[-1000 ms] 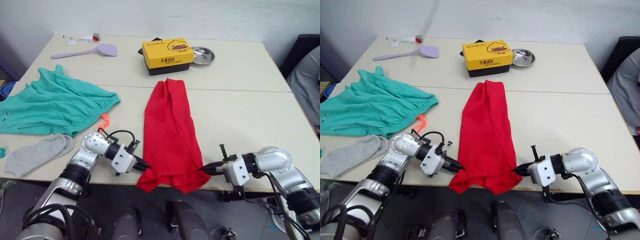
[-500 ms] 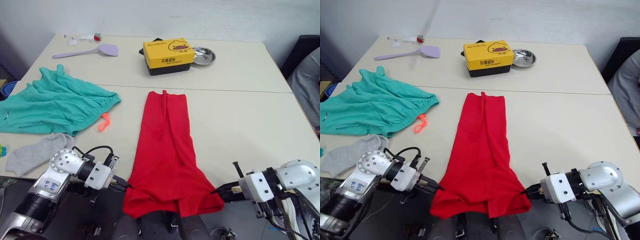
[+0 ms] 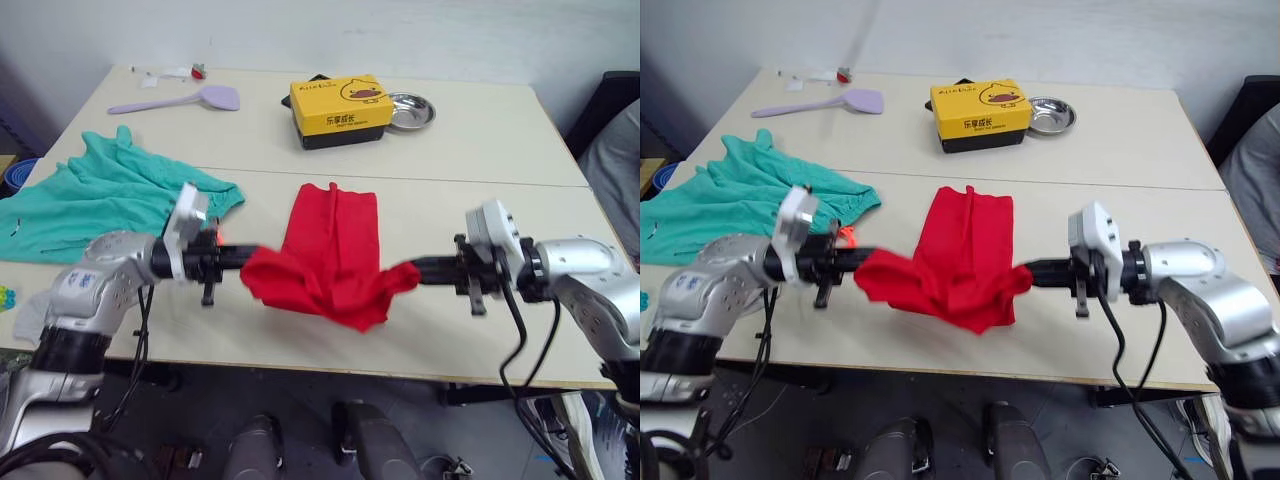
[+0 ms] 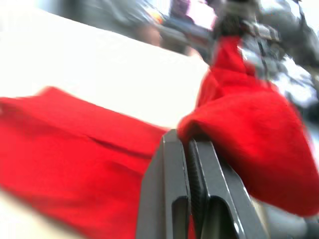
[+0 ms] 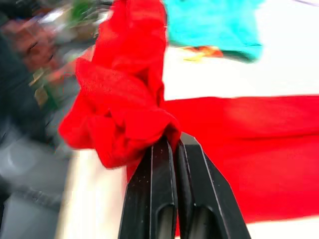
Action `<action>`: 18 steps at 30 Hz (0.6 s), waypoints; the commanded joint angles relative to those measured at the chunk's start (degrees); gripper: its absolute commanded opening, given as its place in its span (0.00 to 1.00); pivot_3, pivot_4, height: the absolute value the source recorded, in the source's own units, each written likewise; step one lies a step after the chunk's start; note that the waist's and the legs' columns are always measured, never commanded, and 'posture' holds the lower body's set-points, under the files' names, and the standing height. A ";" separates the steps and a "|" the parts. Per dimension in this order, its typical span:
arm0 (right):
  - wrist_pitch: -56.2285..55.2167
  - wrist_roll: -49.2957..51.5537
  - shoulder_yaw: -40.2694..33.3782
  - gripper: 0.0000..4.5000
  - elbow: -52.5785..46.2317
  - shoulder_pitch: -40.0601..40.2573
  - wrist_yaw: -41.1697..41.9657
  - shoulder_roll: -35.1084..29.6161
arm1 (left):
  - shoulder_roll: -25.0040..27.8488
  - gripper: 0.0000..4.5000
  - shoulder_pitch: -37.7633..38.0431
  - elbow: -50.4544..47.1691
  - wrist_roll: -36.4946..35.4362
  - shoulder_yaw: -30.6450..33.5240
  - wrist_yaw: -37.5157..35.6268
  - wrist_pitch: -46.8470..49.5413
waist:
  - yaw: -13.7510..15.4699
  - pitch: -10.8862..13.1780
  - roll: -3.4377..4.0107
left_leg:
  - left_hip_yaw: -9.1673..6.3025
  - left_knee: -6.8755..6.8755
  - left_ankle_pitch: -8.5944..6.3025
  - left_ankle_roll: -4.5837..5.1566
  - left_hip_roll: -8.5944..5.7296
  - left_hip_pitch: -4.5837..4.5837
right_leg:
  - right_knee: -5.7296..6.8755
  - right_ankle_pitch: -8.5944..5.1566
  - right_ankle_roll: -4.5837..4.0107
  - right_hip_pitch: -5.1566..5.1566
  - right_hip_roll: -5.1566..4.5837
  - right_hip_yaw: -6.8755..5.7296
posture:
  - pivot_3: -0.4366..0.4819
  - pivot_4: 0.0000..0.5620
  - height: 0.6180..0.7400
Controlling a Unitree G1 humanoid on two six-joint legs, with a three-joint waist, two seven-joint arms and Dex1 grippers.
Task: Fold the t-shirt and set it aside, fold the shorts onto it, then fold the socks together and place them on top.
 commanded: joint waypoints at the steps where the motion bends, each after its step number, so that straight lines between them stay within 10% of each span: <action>1: 0.26 -5.18 0.12 0.00 10.98 -7.00 -5.10 5.42 | -4.51 0.01 -7.73 13.66 4.34 3.10 7.16 -2.51 | -0.10 0.00 0.00 | 0.00 0.04 0.11 -0.20 0.01 -0.12 | 0.01 0.00 0.01 -0.12 0.02 0.00 | 0.48 0.27 1.00; 17: -3.07 -17.01 -6.41 0.00 39.52 -20.49 -20.78 19.56 | -15.94 0.01 -25.20 48.26 15.10 11.50 19.81 -16.76 | -0.36 0.00 0.00 | 0.51 0.44 0.38 -0.54 0.06 -1.45 | 0.66 0.02 0.05 -1.71 0.07 0.15 | 0.48 0.27 1.00; 18: -2.89 -16.77 -7.24 0.11 39.08 -20.16 -21.36 20.04 | -16.15 0.11 -25.19 48.83 15.61 11.96 21.19 -17.08 | -0.39 0.00 0.00 | 0.57 0.49 0.39 -0.55 0.07 -1.44 | 0.79 0.02 0.05 -1.75 0.07 0.15 | 0.48 0.27 1.00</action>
